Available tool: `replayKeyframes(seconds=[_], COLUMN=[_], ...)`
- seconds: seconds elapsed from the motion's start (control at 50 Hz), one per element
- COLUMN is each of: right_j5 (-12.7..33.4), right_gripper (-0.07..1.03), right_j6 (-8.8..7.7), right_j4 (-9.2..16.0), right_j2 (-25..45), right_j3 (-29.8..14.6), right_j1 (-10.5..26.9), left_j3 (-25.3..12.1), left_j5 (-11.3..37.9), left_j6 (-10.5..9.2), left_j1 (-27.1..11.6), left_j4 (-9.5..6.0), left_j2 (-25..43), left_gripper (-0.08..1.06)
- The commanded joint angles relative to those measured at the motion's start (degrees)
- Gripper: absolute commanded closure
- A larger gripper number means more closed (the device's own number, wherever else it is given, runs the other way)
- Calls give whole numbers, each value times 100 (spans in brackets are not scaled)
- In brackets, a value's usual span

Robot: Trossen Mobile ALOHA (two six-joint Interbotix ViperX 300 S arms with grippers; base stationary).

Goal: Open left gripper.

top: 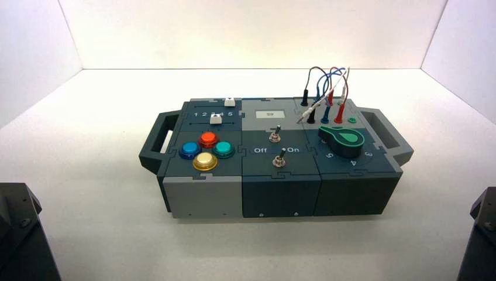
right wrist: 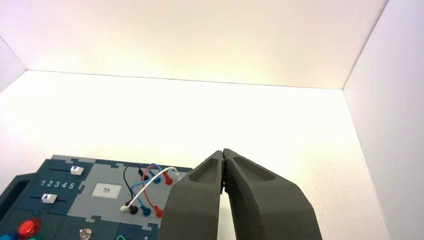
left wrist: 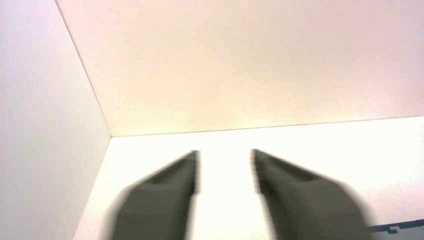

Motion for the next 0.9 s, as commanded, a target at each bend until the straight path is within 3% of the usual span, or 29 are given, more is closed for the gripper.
replayKeyframes(seconds=[0.02, 0.9], right_j5=[-26, -53], right_gripper=[98, 98], right_j6=[9, 9], right_j4=[18, 44], right_j2=[149, 281], right_j3=[-105, -123], right_j1=[18, 9], left_j3=[-62, -18], left_j5=[-88, -105], left_j6=[79, 79], left_j1=[18, 26], left_j4=[9, 9], left_j2=[-53, -44], left_gripper=[-4, -5])
